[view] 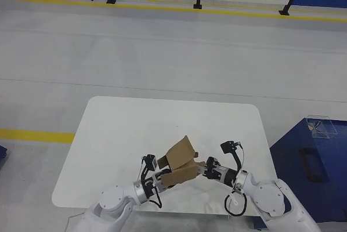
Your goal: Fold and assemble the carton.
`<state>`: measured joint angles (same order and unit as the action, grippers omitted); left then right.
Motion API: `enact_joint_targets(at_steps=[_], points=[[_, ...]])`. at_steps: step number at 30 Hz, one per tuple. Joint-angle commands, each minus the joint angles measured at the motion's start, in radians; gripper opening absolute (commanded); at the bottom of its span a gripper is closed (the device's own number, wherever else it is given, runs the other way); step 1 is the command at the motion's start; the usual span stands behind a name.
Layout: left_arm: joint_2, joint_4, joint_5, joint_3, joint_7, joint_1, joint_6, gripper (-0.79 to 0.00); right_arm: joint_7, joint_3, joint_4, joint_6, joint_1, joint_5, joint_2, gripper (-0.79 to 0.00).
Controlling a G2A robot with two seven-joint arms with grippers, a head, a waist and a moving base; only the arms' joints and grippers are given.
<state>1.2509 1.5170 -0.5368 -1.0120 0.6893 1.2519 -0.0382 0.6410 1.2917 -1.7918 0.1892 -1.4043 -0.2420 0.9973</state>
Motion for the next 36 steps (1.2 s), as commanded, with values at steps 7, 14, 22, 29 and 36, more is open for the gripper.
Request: enact_joint_targets(at_steps=[7,14,22,29,36], points=[[0.000,-0.001,-0.002,-0.009,-0.002,0.004,-0.004,-0.785,-0.039,0.049,-0.009,-0.027,-0.007,-0.032,-0.003,0.000],[0.000,-0.006,-0.007,-0.014,0.001,0.010,-0.014,-0.785,-0.172,0.080,-0.062,-0.110,-0.032,-0.188,-0.003,0.000],[-0.001,0.008,0.016,-0.013,0.013,0.021,-0.017,-0.785,-0.227,-0.021,-0.031,-0.229,0.032,-0.346,0.016,0.000],[-0.002,0.020,0.029,-0.014,0.008,0.023,-0.002,-0.785,-0.206,-0.095,-0.022,-0.248,0.077,-0.424,0.030,0.000],[0.000,0.024,0.017,-0.020,-0.018,0.023,0.015,-0.785,-0.245,-0.137,-0.059,-0.305,0.061,-0.555,0.039,0.000]])
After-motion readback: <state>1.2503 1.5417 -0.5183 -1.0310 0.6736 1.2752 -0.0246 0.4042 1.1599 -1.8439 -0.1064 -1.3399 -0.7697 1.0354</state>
